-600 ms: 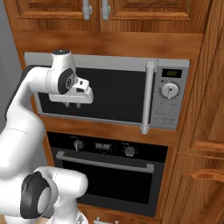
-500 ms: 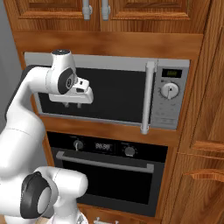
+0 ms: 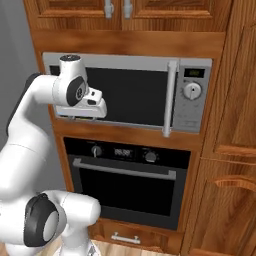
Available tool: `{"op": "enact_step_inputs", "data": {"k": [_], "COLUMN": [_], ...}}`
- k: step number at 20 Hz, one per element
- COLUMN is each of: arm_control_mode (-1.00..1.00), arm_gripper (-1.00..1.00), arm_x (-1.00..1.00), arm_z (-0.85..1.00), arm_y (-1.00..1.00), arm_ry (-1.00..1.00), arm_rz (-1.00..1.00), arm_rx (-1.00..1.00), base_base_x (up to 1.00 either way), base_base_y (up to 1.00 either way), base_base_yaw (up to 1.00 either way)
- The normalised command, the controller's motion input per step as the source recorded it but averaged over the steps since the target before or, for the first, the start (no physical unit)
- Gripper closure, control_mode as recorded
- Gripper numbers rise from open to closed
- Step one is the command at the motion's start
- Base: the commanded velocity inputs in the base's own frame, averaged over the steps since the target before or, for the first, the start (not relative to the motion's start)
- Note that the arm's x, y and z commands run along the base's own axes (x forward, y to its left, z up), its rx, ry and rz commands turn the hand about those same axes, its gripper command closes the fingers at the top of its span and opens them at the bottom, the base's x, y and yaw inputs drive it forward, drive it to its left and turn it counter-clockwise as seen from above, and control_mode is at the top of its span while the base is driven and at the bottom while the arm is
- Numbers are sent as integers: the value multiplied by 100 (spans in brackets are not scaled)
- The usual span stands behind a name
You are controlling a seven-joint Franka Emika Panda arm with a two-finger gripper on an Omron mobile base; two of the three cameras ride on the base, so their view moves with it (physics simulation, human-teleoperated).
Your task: Take the baked cake out of the oven and place it on the plate for cooling. Then close the oven door.
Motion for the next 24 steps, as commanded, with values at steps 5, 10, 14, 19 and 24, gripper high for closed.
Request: {"op": "enact_step_inputs", "data": {"k": [5,10,14,19,24], "arm_control_mode": [100,100,100,100,100], "arm_gripper": [-100,-100,-100,-100,-100], "arm_x": [0,0,0,0,0], "arm_z": [0,0,0,0,0], "arm_y": [0,0,0,0,0], "arm_ry": [0,0,0,0,0], "arm_rz": [0,0,0,0,0], "arm_rx": [0,0,0,0,0], "base_base_x": [-41,-18,-22,-31,-19], "base_base_y": [-58,-96,-90,-89,-77], "base_base_yaw": [14,45,53,53,50]}}
